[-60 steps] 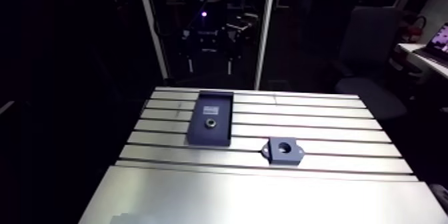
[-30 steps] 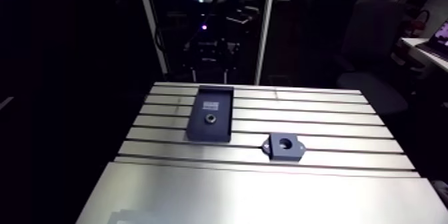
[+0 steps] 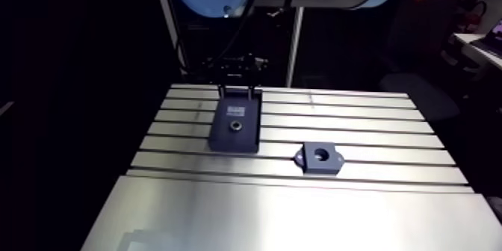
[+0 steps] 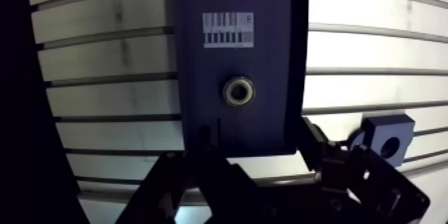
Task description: Pick up the bearing and press it into the housing until flush.
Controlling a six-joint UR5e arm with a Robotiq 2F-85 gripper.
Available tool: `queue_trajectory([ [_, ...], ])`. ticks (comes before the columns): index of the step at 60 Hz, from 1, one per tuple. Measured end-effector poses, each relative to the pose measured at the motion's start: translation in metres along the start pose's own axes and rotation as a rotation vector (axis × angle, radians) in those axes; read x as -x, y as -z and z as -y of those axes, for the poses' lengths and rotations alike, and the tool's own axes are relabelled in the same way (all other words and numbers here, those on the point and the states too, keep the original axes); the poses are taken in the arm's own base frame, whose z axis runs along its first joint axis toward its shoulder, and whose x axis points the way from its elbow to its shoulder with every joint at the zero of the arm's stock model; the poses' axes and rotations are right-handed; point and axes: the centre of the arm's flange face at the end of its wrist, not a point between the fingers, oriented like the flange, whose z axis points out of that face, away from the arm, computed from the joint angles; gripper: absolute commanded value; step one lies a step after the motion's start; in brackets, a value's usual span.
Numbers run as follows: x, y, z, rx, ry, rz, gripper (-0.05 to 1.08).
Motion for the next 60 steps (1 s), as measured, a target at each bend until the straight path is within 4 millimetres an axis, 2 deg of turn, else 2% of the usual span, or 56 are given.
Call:
queue_trajectory([
  [60, 0.001, -0.042, 0.000, 0.003, 0.028, 0.026, 0.35],
])
